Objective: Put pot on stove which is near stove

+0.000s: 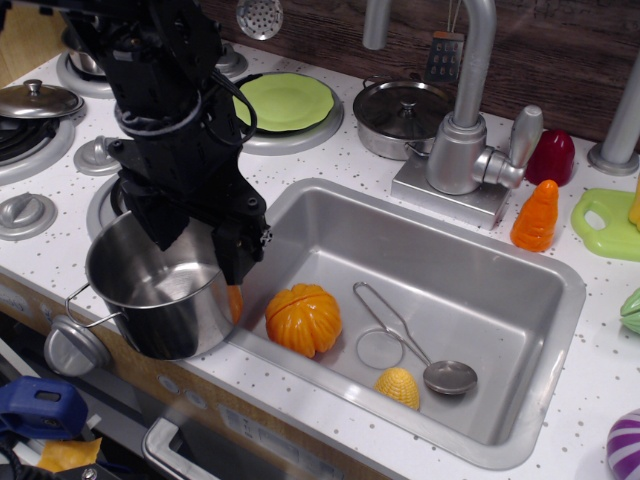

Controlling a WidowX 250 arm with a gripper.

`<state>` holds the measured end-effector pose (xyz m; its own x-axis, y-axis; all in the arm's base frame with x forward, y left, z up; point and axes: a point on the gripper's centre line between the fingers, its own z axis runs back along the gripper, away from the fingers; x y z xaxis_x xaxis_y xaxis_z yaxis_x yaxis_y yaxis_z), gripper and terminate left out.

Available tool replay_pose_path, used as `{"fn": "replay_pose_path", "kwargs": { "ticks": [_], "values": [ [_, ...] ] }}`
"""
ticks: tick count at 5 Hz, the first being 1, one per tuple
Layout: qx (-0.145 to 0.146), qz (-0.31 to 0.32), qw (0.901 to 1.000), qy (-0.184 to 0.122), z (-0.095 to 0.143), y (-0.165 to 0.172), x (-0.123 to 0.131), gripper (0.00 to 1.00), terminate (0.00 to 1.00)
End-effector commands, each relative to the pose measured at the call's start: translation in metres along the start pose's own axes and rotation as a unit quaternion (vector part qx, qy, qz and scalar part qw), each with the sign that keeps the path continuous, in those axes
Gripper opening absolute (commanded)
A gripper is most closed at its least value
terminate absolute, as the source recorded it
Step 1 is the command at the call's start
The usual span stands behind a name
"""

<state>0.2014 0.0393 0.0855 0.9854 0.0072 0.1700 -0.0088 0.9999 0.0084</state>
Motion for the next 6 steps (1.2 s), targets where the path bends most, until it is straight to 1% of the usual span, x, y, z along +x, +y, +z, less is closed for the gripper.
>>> {"fn": "replay_pose_path", "kwargs": {
  "ticks": [1,2,3,5,6],
  "values": [
    [0.000,0.000,1.0000,0.000,0.000,0.000,0.000,1.00,0.00],
    [0.002,0.004,0.9998,-0.019,-0.013,-0.004,-0.004,1.00,0.00],
    [0.000,0.003,0.9995,-0.031,-0.023,-0.005,-0.007,1.00,0.00],
    [-0.026,0.000,0.9985,-0.049,-0.046,0.003,-0.009,1.00,0.00],
    [-0.025,0.003,0.9984,-0.051,-0.049,0.004,-0.008,0.00,0.00]
  ]
}}
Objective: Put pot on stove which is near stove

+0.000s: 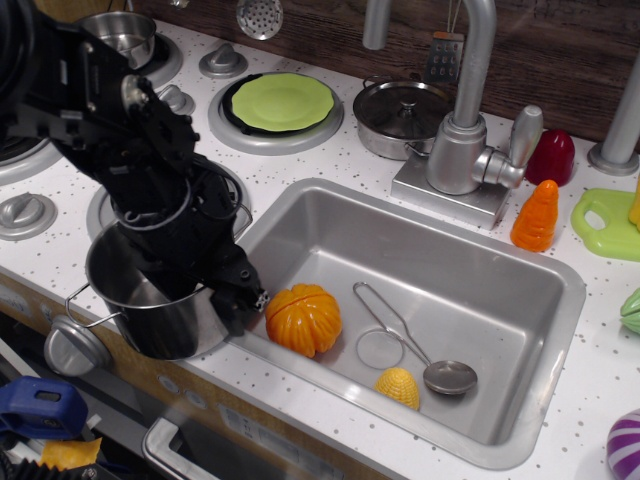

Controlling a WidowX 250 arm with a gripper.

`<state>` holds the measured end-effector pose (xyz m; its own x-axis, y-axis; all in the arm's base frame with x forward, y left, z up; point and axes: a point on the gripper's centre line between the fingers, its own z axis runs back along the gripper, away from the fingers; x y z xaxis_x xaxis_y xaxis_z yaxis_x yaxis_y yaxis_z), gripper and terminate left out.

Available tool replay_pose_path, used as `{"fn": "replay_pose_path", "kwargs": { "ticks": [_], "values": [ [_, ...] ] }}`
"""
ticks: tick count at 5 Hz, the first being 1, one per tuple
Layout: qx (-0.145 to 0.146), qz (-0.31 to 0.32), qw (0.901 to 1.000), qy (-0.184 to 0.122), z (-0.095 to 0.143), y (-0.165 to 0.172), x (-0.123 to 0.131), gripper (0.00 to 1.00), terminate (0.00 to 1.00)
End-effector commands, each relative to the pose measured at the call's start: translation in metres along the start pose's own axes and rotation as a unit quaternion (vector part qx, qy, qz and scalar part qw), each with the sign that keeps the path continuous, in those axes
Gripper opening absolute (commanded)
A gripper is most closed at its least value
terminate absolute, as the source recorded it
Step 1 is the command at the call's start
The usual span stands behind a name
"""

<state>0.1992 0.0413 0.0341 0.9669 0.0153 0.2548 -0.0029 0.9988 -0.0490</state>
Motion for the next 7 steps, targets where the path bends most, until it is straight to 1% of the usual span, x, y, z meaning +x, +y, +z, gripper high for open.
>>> {"fn": "replay_pose_path", "kwargs": {
  "ticks": [1,2,3,4,5,6,7],
  "values": [
    [0.014,-0.004,0.9999,-0.007,0.006,0.002,0.004,0.00,0.00],
    [0.033,-0.017,0.9993,-0.002,0.017,0.004,0.008,0.00,0.00],
    [0.060,-0.042,0.9973,0.006,0.033,0.010,0.014,0.00,0.00],
    [0.088,-0.071,0.9935,0.009,0.047,0.019,0.024,0.00,0.00],
    [0.105,-0.105,0.9889,0.001,0.050,0.031,0.035,0.00,0.00],
    [0.091,-0.143,0.9855,-0.018,0.035,0.045,0.048,0.00,0.00],
    [0.072,-0.176,0.9816,-0.017,0.024,0.056,0.068,0.00,0.00]
  ]
}}
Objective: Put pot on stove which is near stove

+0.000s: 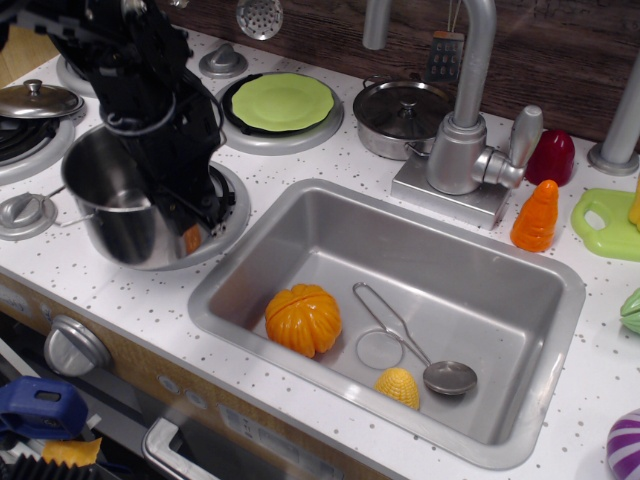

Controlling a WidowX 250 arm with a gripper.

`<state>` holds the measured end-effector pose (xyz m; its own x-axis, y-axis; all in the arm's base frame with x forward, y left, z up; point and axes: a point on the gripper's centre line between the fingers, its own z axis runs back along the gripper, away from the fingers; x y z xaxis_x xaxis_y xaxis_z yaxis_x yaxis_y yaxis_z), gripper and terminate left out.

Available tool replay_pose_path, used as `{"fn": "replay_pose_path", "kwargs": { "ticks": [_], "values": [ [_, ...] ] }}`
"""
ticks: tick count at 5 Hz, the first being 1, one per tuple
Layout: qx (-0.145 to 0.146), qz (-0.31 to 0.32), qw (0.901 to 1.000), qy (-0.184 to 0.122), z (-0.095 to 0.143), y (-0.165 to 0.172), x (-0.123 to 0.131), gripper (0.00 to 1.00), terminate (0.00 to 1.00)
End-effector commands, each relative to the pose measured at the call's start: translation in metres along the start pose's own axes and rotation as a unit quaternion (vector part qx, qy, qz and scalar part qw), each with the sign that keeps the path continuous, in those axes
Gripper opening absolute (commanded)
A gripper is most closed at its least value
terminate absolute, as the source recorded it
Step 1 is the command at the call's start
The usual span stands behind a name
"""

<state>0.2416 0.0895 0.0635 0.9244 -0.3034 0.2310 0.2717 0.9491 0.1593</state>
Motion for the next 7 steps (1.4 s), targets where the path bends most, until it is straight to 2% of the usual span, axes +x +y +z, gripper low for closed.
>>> {"fn": "replay_pose_path", "kwargs": {
  "ticks": [1,3,4,6,7],
  "values": [
    [-0.001,-0.036,0.9990,-0.027,-0.004,0.026,0.025,0.00,0.00],
    [-0.017,-0.050,0.9978,-0.039,-0.019,0.035,0.031,0.00,0.00],
    [-0.010,-0.046,0.9983,-0.035,-0.018,0.037,0.027,0.00,0.00],
    [-0.021,-0.038,0.9987,-0.026,-0.017,0.039,0.019,0.00,0.00],
    [-0.036,-0.040,0.9981,-0.028,-0.017,0.040,0.017,0.00,1.00]
  ]
}}
